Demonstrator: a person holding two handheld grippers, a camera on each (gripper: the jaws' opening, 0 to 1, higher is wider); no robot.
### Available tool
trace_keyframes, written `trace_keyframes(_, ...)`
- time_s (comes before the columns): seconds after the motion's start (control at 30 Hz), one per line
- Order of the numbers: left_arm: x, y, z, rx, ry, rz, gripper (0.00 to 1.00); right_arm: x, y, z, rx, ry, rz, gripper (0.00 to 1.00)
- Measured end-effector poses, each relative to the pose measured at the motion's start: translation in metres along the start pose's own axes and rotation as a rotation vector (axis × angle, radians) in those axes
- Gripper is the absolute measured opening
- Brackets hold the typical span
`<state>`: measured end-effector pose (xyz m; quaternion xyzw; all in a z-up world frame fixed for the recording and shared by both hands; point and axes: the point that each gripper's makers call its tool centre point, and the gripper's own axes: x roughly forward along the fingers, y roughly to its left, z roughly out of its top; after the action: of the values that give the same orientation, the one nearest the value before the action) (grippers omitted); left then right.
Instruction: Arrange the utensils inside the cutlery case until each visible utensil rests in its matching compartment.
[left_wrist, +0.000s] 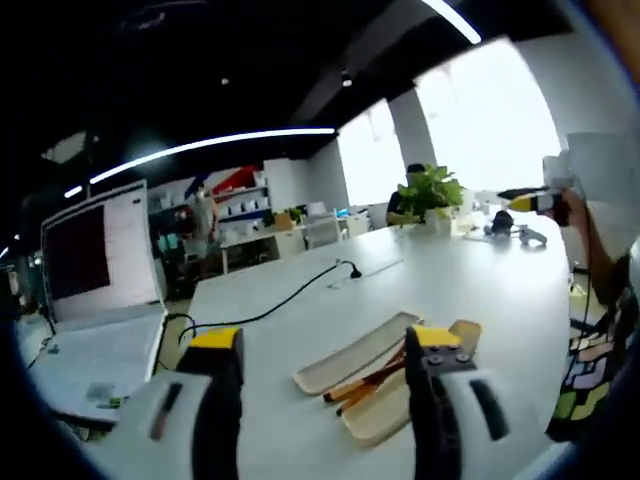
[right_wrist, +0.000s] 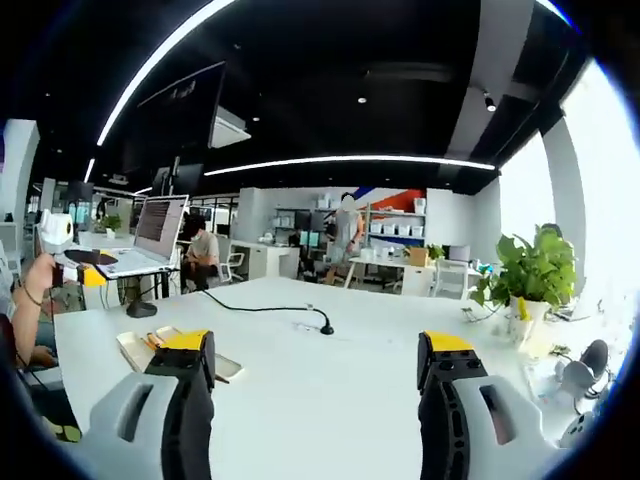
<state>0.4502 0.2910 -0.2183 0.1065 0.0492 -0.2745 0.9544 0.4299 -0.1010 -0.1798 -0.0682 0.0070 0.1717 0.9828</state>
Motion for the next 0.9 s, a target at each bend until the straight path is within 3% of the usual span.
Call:
trace_keyframes(0.07, 0.007, 0.000, -0.005, 0.003, 0.036, -0.019, 0.64, 0.018, 0.010, 0.001, -0.046, 0.005, 0.069, 0.84)
trace_keyframes(0.13, 0.014, -0.002, -0.012, 0.009, 0.074, -0.053, 0.63, 0.036, 0.025, 0.005, -0.142, -0.035, 0.178, 0.80)
trace_keyframes(0.2, 0.022, -0.003, -0.022, 0.013, 0.114, -0.079, 0.59, 0.047, 0.032, -0.004, -0.107, -0.015, 0.233, 0.71)
trace_keyframes(0.27, 0.026, -0.006, -0.028, 0.040, 0.126, -0.116, 0.51, 0.059, 0.044, -0.013, -0.076, 0.011, 0.314, 0.71)
trace_keyframes(0.43, 0.034, -0.007, -0.037, 0.053, 0.171, -0.144, 0.50, 0.077, 0.056, -0.022, -0.130, 0.026, 0.377, 0.72)
trace_keyframes(0.53, 0.043, -0.007, -0.047, 0.096, 0.231, -0.172, 0.50, 0.086, 0.074, -0.014, -0.212, -0.053, 0.477, 0.72)
trace_keyframes(0.63, 0.052, -0.006, -0.053, 0.092, 0.276, -0.202, 0.47, 0.095, 0.091, -0.013, -0.245, -0.068, 0.566, 0.67)
trace_keyframes(0.73, 0.063, -0.008, -0.057, 0.095, 0.310, -0.249, 0.44, 0.105, 0.105, -0.017, -0.298, -0.050, 0.642, 0.61)
trace_keyframes(0.9, 0.086, -0.019, -0.073, 0.106, 0.428, -0.363, 0.40, 0.121, 0.123, -0.036, -0.378, 0.022, 0.746, 0.52)
